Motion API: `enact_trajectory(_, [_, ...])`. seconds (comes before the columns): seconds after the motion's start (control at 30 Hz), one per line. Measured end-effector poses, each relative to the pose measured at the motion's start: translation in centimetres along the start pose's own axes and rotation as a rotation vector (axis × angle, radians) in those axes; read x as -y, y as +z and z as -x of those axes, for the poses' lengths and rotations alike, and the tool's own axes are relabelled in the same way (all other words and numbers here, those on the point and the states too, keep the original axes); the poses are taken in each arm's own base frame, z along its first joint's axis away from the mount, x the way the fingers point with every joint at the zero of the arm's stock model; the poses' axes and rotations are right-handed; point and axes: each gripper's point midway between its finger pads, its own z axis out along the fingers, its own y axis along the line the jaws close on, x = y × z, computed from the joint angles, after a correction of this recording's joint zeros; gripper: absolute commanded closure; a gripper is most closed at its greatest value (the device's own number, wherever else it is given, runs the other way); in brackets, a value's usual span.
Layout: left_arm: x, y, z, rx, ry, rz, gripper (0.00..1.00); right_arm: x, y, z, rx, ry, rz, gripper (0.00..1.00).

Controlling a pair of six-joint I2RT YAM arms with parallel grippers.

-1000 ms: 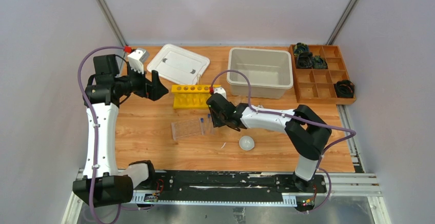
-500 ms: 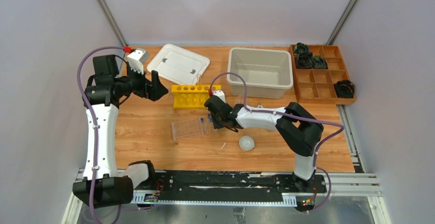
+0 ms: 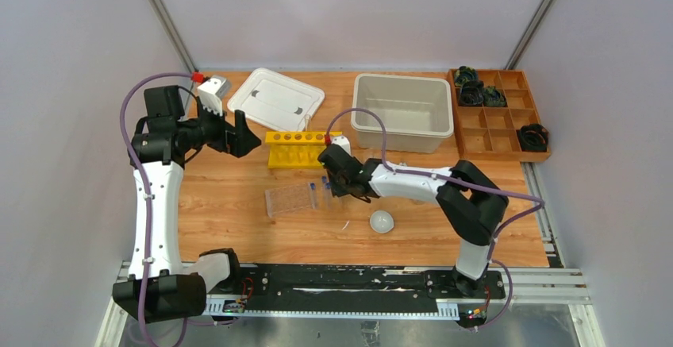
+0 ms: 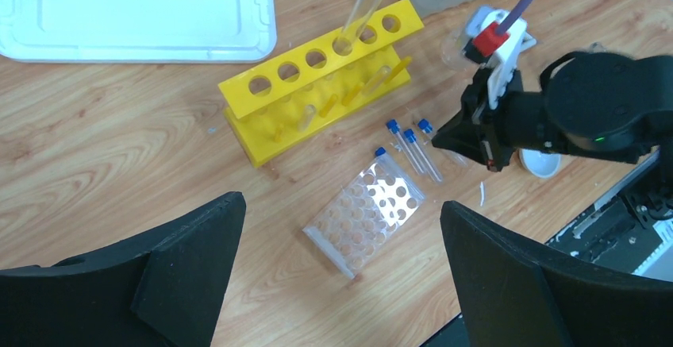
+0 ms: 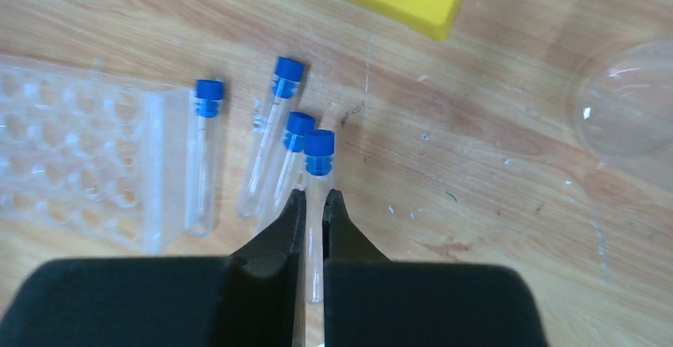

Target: Organize the chemistry lab equipment

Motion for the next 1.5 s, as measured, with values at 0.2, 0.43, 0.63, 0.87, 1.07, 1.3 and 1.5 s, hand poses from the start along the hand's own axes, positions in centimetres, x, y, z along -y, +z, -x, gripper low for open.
enact_trajectory(0.2, [0.7, 0.3, -0.9, -0.009, -0.020, -0.045, 0.00, -2.0, -6.0, 5.5, 0.166, 0.041, 0.125, 1.00])
enact_trajectory(0.43, [2.3, 0.8, -1.8, -0.011, -0.063, -0.148, 0.11, -7.1, -12.8, 14.4, 0.460, 0.103, 0.369, 1.00])
enact_trajectory(0.63, [3.7, 0.8, -1.7, 0.000, -0.096, -0.232, 0.26, -12.7, -15.6, 20.1, 0.597, 0.165, 0.565, 1.00])
enact_trajectory(0.87, [4.6, 0.7, -1.5, 0.009, -0.108, -0.284, 0.43, -16.9, -16.4, 21.0, 0.625, 0.211, 0.705, 1.00])
enact_trajectory(1.07, [4.5, 1.1, -1.7, -0.003, -0.136, -0.305, 0.74, -18.0, -17.2, 21.0, 0.635, 0.228, 0.751, 1.00])
enact_trajectory(1.3, [4.4, 1.3, -1.7, -0.008, -0.139, -0.310, 0.97, -18.0, -17.1, 21.0, 0.641, 0.225, 0.745, 0.56])
enact_trajectory(1.5, [4.4, 1.4, -1.8, -0.008, -0.119, -0.312, 1.00, -18.1, -17.5, 21.4, 0.623, 0.213, 0.726, 0.43])
